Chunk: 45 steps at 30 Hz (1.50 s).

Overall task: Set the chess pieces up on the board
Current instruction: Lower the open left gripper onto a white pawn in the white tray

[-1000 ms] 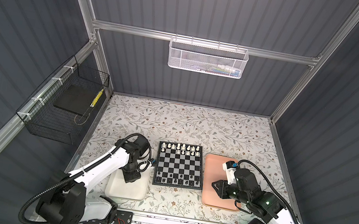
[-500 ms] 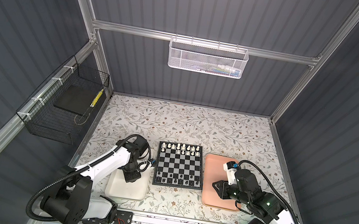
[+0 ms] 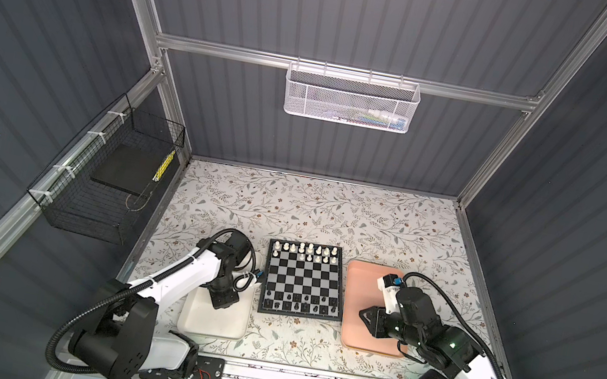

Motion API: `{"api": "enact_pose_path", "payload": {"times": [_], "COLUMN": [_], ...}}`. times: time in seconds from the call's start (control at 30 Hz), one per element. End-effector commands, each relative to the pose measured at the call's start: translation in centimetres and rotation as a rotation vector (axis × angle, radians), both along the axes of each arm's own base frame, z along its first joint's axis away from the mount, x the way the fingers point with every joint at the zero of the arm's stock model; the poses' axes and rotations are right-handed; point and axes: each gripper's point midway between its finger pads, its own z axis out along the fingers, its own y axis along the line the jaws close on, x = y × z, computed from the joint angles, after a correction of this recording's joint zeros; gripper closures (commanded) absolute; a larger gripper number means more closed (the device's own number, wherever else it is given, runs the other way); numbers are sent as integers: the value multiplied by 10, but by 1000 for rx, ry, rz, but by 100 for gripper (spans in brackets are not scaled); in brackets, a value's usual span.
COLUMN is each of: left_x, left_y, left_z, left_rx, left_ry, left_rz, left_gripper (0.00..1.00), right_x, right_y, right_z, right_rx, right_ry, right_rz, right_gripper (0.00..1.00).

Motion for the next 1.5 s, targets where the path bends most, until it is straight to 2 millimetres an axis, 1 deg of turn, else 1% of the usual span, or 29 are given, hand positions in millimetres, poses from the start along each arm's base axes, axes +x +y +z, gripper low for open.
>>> {"api": "enact_pose_path", "payload": {"times": [0.0, 0.2, 0.4, 0.67, 0.83, 1.0, 1.47], "left_x": [-3, -3, 0, -1, -3, 1, 1], "left_y": [0, 1, 1, 3, 7, 7, 5], "left_z": [-4, -9, -12, -12, -11, -8, -8], "left_rx": [-8, 0, 2, 12, 28, 31, 19], "left_ry": [24, 26, 18, 16, 15, -9, -7], "left_rz": [-9, -7, -2, -4, -12, -12, -7], "left_gripper": [61, 63, 65, 68, 68, 69, 77], "right_x": [-2, -3, -4, -4, -4, -4, -4], "right_y": [-1, 0, -2, -3, -2, -3, -3], "right_z": [-6, -8, -3, -4, -3, -4, -5], "right_rx": [-18, -23, -11, -6, -5, -7, -9], "right_ry": [14, 26, 12, 13, 9, 10, 12], "right_rz": [5, 10, 2, -1, -1, 0, -1], "right_gripper": [71, 71, 71, 71, 71, 71, 71]}}
